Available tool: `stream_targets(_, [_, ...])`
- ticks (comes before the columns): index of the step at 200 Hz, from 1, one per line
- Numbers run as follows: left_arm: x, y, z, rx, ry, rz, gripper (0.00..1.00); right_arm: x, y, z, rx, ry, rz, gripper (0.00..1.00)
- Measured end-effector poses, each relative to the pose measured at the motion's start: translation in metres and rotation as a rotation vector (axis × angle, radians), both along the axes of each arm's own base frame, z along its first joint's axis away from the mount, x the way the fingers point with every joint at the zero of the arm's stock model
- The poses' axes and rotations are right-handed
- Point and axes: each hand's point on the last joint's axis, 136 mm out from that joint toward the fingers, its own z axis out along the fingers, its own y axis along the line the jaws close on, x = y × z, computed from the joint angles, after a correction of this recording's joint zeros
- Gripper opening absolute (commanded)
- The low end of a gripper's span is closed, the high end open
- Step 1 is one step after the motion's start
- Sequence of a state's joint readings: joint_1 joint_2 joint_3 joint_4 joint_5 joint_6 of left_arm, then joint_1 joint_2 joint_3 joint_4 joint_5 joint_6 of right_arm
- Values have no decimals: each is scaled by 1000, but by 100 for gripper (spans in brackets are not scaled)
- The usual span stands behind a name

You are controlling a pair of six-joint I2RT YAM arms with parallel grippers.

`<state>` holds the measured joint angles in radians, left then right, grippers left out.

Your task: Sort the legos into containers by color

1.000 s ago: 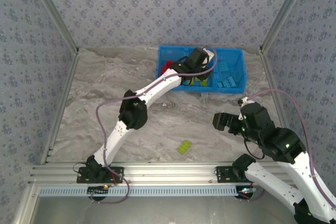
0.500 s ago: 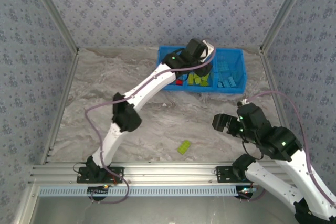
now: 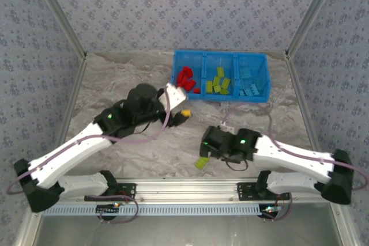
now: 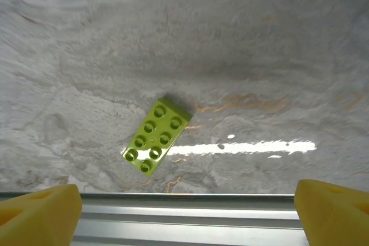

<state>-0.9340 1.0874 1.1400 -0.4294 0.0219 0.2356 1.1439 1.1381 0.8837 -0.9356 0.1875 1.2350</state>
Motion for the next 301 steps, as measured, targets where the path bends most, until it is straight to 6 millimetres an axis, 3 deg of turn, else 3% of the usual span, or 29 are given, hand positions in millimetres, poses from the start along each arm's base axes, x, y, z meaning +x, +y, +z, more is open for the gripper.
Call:
stream_targets(42, [-74,53,-64,198,36,-200,93,-5,38,-37,-47,54,-49,95])
stream_targets(81, [-117,85,-95,237,74,-326,99,-2,54,-55,-19,84,-119,88])
stream_targets(125, [-129,90,-113,261,98,-379,99,-1,60,-79,-15,123,-179,69])
stream_targets(159, [-130,90,-119,291,100,-401,99,-2,43,-97,-45,147,-235,48])
stream_targets(187, [-129,88,-120,289,94,-407,99,0,36,-99,-60,152,-249,30])
stream_targets(214, [-126,83,-119,268,79,-403,99,4,26,-88,-96,125,-232,21])
stream_targets(234, [-121,72,-112,206,64,-389,99,18,17,-62,-97,75,-222,21])
stream_targets(271, [-104,47,-91,22,45,-319,99,78,-5,5,-15,-83,-181,19])
stream_targets(301, [-85,28,-75,-113,45,-244,99,134,-30,40,-7,-184,-163,18])
